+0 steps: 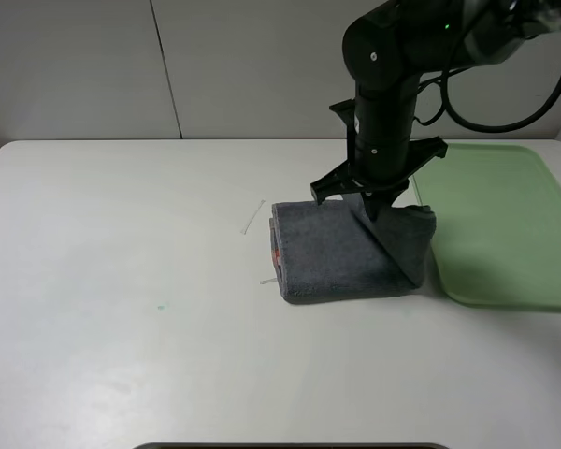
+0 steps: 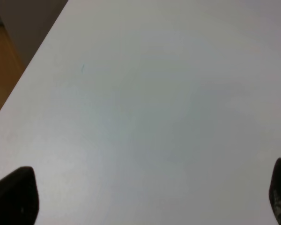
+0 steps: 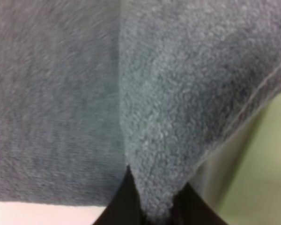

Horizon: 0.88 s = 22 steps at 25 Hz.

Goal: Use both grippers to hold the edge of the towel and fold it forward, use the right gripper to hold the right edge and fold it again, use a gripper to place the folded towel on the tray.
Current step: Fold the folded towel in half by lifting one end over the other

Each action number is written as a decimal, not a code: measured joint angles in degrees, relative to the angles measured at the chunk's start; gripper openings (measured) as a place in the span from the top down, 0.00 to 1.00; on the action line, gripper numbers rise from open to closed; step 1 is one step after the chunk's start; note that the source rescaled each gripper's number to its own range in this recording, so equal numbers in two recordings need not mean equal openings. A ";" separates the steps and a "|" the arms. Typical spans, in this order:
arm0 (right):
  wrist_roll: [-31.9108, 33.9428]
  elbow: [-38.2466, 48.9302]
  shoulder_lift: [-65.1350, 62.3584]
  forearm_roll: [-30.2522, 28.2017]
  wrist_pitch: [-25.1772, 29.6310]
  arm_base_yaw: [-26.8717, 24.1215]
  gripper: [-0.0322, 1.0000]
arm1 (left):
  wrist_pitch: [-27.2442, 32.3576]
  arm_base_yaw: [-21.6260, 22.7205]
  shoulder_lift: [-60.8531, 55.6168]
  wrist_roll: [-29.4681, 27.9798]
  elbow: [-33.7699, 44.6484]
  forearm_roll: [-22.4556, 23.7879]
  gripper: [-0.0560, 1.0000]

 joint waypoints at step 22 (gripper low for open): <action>9.69 0.00 1.20 13.75 -9.29 1.79 0.91 | 0.00 0.00 0.00 0.00 0.00 0.00 0.00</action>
